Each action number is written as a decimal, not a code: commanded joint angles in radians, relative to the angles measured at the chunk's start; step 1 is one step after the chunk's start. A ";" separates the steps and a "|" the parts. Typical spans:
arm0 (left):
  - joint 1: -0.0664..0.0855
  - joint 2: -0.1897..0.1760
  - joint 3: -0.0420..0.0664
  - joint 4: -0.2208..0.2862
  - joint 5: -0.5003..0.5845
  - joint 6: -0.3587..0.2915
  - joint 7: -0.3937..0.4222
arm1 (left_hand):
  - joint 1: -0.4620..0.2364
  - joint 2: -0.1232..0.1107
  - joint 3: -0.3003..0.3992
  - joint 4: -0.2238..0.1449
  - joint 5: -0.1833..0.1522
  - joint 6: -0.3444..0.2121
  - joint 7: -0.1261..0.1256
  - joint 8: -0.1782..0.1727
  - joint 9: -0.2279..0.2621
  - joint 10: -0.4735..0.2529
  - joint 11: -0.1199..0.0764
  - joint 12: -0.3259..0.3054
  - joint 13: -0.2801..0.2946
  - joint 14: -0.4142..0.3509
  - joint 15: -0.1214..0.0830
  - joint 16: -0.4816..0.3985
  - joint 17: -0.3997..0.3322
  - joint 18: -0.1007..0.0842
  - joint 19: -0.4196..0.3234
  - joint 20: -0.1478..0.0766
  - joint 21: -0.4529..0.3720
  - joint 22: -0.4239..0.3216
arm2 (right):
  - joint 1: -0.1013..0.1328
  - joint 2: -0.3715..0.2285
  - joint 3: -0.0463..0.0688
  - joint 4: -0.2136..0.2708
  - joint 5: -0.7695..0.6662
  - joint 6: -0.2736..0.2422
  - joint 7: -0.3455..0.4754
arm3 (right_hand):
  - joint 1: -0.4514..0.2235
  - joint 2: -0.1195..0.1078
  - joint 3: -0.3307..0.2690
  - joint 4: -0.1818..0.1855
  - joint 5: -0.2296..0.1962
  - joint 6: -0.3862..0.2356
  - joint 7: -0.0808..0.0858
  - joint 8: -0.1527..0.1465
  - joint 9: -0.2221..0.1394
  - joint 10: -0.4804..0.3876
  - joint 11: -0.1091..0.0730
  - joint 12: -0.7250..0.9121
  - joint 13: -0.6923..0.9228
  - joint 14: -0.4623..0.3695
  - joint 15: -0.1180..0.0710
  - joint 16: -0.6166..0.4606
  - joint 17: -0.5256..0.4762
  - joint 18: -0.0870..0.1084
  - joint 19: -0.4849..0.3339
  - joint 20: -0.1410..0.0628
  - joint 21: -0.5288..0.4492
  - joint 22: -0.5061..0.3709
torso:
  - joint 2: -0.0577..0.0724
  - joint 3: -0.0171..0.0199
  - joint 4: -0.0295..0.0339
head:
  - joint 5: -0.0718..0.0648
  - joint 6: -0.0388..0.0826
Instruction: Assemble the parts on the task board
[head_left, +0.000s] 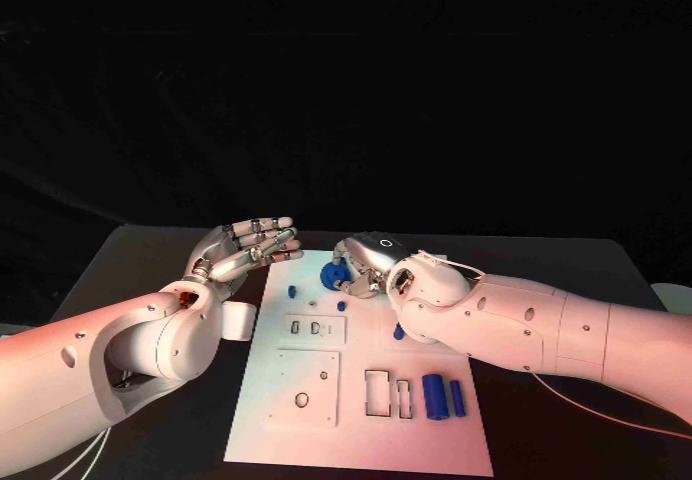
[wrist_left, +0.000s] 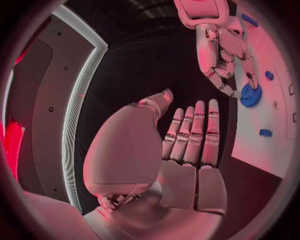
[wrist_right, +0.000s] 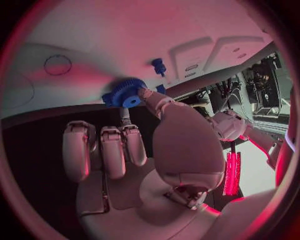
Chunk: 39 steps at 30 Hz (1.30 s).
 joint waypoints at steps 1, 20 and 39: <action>0.001 0.002 0.001 0.002 0.000 0.017 0.006 | -0.011 0.002 0.003 -0.006 -0.003 -0.007 0.048 -0.003 -0.001 0.000 0.003 -0.005 -0.001 0.001 0.001 -0.006 0.001 0.012 0.008 0.001 0.004 -0.001 | -0.002 0.004 -0.001 -0.005 -0.002 0.019 0.006 | -0.013 -0.009 -0.014 0.006 -0.018 -0.017 0.003 -0.016 -0.006 -0.009 0.010 -0.010 0.113 0.097 -0.001 0.004 0.222 -0.013 0.001 0.002 -0.006 0.072 | 0.000 -0.0004 -0.0015 | 0.001 -0.002; 0.001 -0.001 0.001 0.003 0.000 0.017 0.004 | -0.012 0.002 0.003 -0.007 -0.003 -0.008 0.048 -0.004 -0.002 -0.001 0.003 -0.007 -0.001 0.001 0.001 -0.007 0.001 0.012 0.008 0.002 0.003 -0.002 | -0.003 0.001 -0.002 -0.013 0.051 0.066 0.018 | -0.059 0.043 -0.226 0.141 0.046 -0.063 0.026 -0.113 -0.006 -0.034 0.033 -0.030 0.088 0.098 0.021 0.005 0.226 -0.011 -0.003 0.025 -0.018 0.070 | 0.000 0.0008 -0.0032 | 0.002 0.000; 0.001 -0.011 0.001 -0.004 0.000 0.015 0.004 | -0.012 0.002 0.003 -0.007 -0.003 -0.008 0.048 -0.004 -0.002 -0.001 0.003 -0.007 -0.001 0.001 0.001 -0.007 0.001 0.012 0.008 0.002 0.003 -0.002 | 0.042 -0.251 0.010 0.158 0.312 -0.062 0.204 | 0.026 0.045 -0.196 0.118 0.050 -0.029 0.018 -0.128 0.004 -0.023 0.025 -0.020 0.100 0.094 0.014 0.002 0.211 -0.007 -0.013 0.018 -0.034 0.058 | -0.011 0.0071 -0.0233 | -0.005 0.014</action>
